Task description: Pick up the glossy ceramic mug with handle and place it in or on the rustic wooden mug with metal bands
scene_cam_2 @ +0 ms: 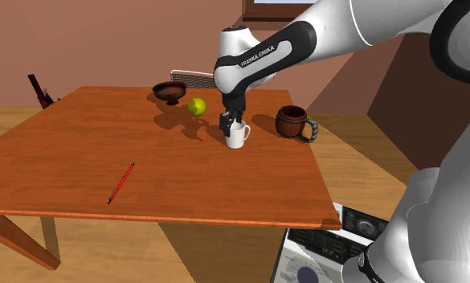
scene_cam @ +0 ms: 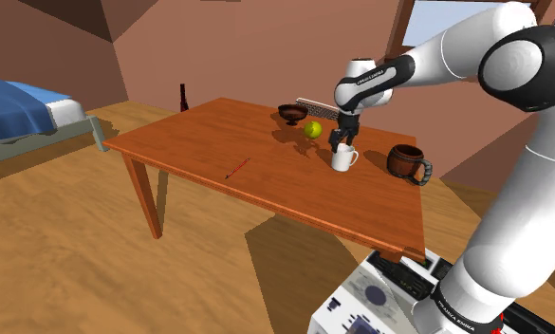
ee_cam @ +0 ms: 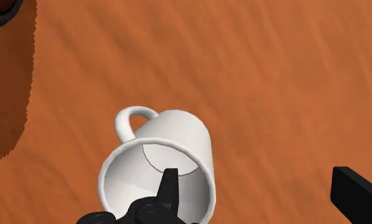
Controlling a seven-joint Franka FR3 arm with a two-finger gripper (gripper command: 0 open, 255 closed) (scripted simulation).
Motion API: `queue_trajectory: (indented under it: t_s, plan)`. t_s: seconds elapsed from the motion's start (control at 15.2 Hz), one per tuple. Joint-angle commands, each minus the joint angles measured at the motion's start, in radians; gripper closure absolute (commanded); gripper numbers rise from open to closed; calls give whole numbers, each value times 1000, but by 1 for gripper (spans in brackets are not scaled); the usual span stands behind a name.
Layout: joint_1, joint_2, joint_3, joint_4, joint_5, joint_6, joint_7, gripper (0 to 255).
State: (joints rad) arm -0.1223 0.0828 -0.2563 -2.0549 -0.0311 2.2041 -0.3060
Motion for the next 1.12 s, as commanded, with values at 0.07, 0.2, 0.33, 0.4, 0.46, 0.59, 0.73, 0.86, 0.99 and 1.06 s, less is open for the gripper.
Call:
queue_trajectory:
  t_s: [0.07, 0.2, 0.33, 0.4, 0.46, 0.59, 0.73, 0.86, 0.99, 1.06]
  plan:
    - [-22, 115, -9, 106, 38, 8, -41, 0]
    - [-25, 130, -7, 97, 42, 31, -44, 0]
    - [-27, 145, -6, 88, 47, 54, -47, 0]
    - [-28, 152, -6, 84, 50, 66, -49, 0]
    - [-29, 160, -5, 80, 52, 77, -51, 0]
    - [-31, 173, -4, 75, 57, 95, -53, 0]
    - [-31, 173, -4, 75, 57, 95, -53, 0]
    - [-31, 173, -4, 75, 57, 95, -53, 0]
    - [-31, 173, -4, 75, 57, 95, -53, 0]
    - [-31, 173, -4, 75, 57, 95, -53, 0]
